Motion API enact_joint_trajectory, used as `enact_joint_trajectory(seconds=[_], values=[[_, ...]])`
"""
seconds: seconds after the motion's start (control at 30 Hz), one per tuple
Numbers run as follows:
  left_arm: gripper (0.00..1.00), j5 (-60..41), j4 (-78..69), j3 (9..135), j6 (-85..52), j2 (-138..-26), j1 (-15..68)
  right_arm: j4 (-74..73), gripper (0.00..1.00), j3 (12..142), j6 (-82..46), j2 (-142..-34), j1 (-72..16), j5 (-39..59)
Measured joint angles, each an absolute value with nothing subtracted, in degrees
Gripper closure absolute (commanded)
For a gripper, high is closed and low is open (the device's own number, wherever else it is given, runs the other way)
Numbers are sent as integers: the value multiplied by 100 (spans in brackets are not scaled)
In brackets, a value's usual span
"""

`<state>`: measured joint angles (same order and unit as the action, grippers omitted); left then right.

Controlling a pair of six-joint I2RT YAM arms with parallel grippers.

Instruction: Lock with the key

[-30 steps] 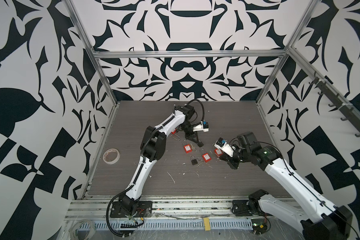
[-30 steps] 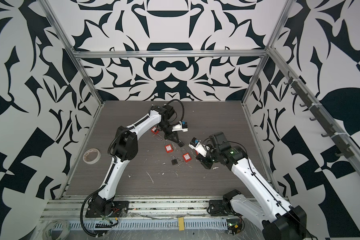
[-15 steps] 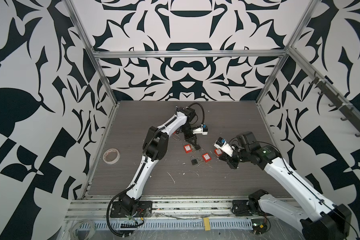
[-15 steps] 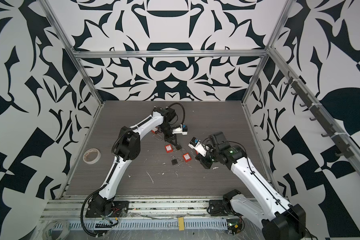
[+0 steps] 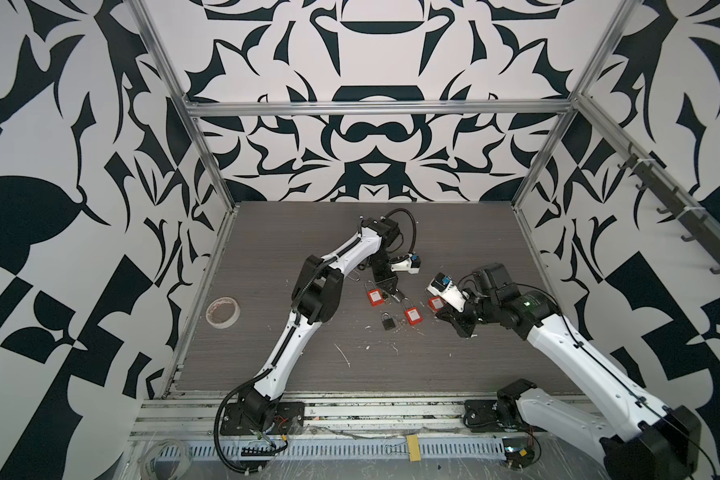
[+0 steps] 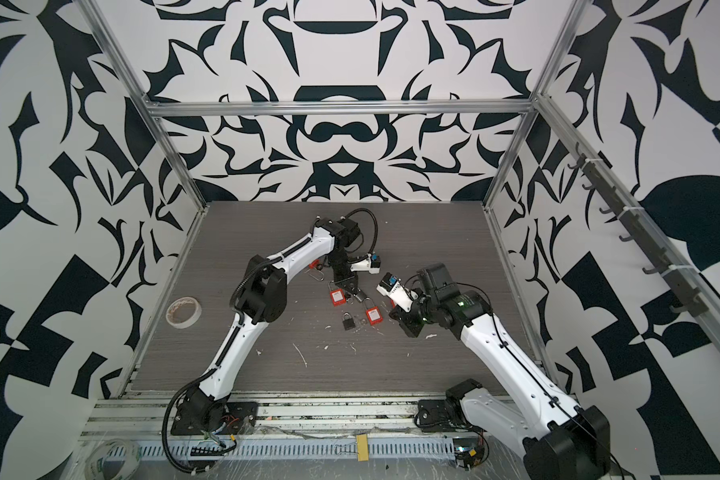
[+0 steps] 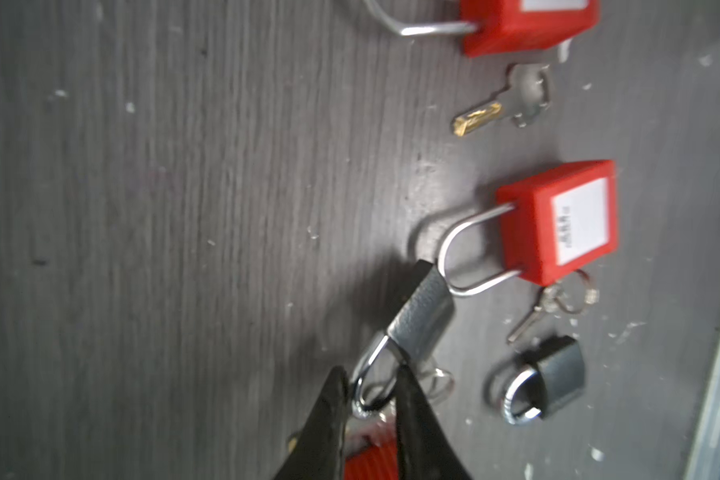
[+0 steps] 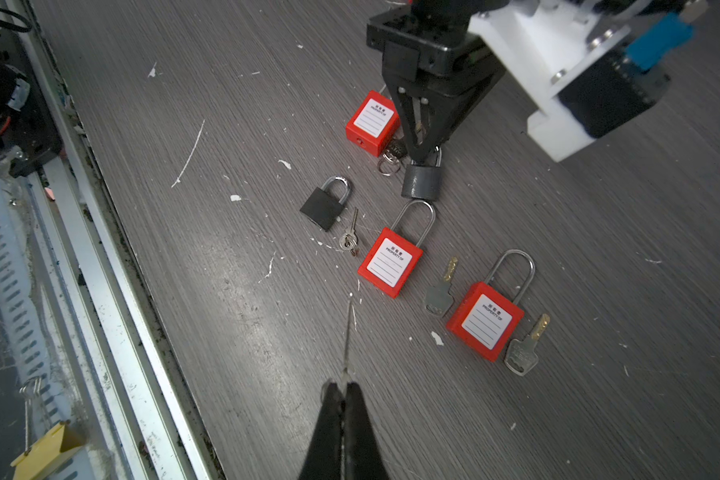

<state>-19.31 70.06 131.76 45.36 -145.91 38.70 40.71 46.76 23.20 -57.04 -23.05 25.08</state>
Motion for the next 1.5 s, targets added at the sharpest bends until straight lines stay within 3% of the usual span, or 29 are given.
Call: enact_joint_trajectory(seconds=[0.23, 0.5, 0.83, 1.03, 1.37, 1.5], values=[[47, -1667, 6180, 13240, 4329, -14556, 3883, 3977, 100, 4611, 2161, -5634, -2305, 2491], [45, -1638, 4536, 12263, 3811, -13555, 3752, 3326, 100, 4600, 1647, -5872, -2305, 2263], [43, -1640, 1916, 8532, 2808, -10302, 2853, 2790, 100, 5572, 1098, -8178, -2300, 1474], [41, -1656, 985, 6359, 2429, -8567, 2840, 2458, 100, 6455, 1035, -9592, -2300, 1411], [32, -895, 624, 5054, 1653, -6895, 2694, 2353, 98, 7083, 913, -11021, -2355, 1463], [31, -631, 635, 5046, 1323, -6707, 2475, 2340, 89, 7258, 891, -11111, -2469, 1496]])
